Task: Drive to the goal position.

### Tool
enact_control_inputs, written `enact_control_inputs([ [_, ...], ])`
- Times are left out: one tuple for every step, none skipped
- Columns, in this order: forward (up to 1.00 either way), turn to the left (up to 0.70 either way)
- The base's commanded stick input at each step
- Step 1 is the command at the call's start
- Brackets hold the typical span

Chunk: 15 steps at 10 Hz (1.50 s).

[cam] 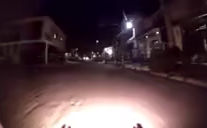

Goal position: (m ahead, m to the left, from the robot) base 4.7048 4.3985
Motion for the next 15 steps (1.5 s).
enact_control_inputs([
  [0.60,0.00],
  [0.60,0.00],
  [0.60,0.00],
  [0.60,0.00],
  [0.60,0.00],
  [0.60,0.00],
  [0.60,0.00],
  [0.60,0.00],
  [0.60,0.00],
  [0.60,0.00],
  [0.60,0.00],
  [0.60,0.00],
  [0.60,0.00],
  [0.60,0.00],
  [0.60,0.00],
])
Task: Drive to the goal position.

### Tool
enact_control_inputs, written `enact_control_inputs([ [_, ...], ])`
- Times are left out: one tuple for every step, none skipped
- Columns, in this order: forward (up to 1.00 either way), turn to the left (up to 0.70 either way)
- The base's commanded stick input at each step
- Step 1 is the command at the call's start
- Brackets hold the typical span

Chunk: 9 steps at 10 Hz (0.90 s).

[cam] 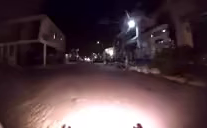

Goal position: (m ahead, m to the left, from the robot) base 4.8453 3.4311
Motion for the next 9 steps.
enact_control_inputs([
  [0.60,0.00],
  [0.60,0.00],
  [0.60,0.00],
  [0.60,0.00],
  [0.60,0.00],
  [0.60,0.00],
  [0.60,0.00],
  [0.60,0.00],
  [0.60,0.00],
])
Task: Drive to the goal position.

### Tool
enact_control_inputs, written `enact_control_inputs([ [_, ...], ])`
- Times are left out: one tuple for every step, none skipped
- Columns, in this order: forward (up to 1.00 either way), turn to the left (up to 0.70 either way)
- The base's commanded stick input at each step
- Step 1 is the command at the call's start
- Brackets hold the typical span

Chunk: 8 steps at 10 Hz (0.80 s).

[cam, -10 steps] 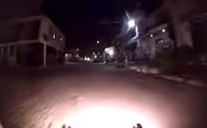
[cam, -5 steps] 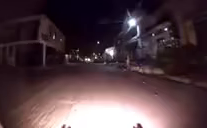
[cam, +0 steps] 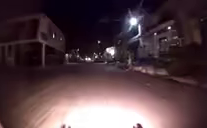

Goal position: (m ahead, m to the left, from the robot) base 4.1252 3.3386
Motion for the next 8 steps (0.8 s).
enact_control_inputs([
  [0.60,0.00],
  [0.60,0.00],
  [0.60,0.00],
  [0.60,0.00],
  [0.60,0.00],
  [0.60,0.00],
  [0.60,0.00],
  [0.60,0.00],
])
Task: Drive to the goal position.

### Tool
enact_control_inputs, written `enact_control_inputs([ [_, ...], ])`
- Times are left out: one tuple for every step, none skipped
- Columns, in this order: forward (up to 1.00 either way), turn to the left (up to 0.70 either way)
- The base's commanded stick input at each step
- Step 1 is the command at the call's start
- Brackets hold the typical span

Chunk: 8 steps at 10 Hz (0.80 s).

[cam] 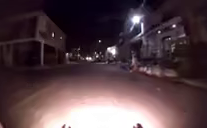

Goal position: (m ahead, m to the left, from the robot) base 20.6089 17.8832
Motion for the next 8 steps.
enact_control_inputs([
  [0.60,0.00],
  [0.60,0.00],
  [0.60,0.00],
  [0.60,0.00],
  [0.60,0.00],
  [0.60,0.00],
  [0.60,0.00],
  [0.60,0.00],
])
